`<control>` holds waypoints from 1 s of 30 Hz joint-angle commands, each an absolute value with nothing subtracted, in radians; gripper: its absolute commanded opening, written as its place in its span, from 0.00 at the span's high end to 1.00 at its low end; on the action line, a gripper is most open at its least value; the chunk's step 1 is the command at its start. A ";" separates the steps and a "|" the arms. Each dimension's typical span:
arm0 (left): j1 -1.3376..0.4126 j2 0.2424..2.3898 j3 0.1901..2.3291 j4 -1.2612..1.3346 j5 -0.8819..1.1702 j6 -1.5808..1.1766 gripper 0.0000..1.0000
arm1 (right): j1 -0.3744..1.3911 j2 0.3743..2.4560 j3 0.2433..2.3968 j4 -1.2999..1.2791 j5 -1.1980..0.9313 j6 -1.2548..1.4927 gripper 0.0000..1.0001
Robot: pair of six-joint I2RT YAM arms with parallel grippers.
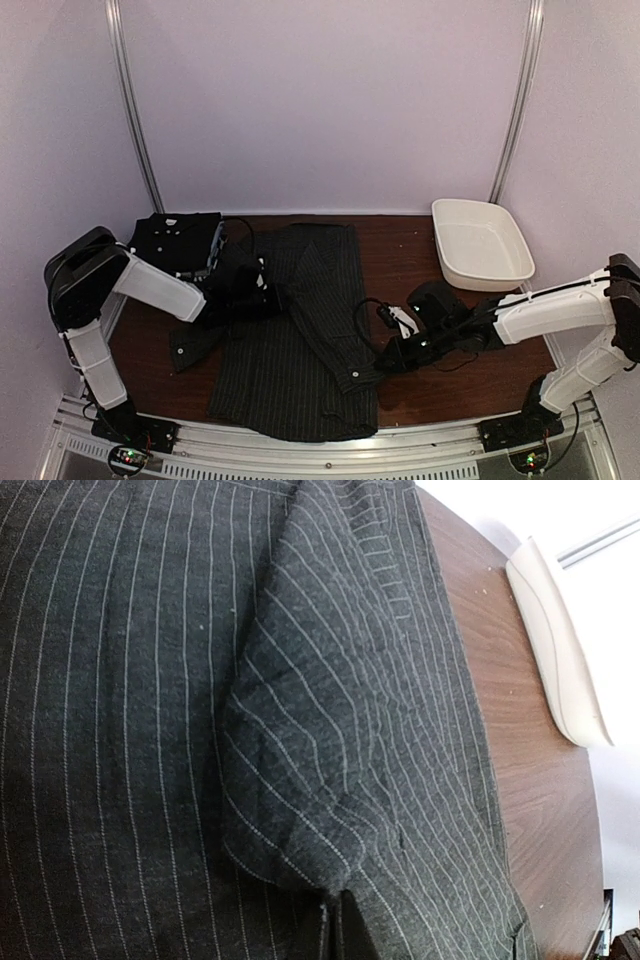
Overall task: Fold and stack the long sleeve shirts
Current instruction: Fold the flattened shirt at the center of the board.
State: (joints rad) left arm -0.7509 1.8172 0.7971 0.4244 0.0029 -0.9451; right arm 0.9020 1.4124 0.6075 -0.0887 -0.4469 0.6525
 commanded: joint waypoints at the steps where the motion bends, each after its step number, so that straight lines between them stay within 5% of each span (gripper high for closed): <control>1: -0.722 1.781 0.831 0.405 0.000 -0.899 1.00 | 0.943 1.396 0.641 -0.097 -0.465 0.689 1.00; 12: -0.709 1.795 0.848 0.342 0.042 -0.874 1.00 | 1.055 1.436 0.635 -0.025 -0.430 0.787 1.00; 19: -0.708 1.791 0.861 0.273 0.070 -0.863 0.71 | 1.068 1.427 0.647 -0.078 -0.349 0.786 0.99; 30: -0.709 1.654 0.832 0.182 0.044 -0.821 0.68 | 1.078 1.341 0.699 -0.209 -0.207 0.779 0.67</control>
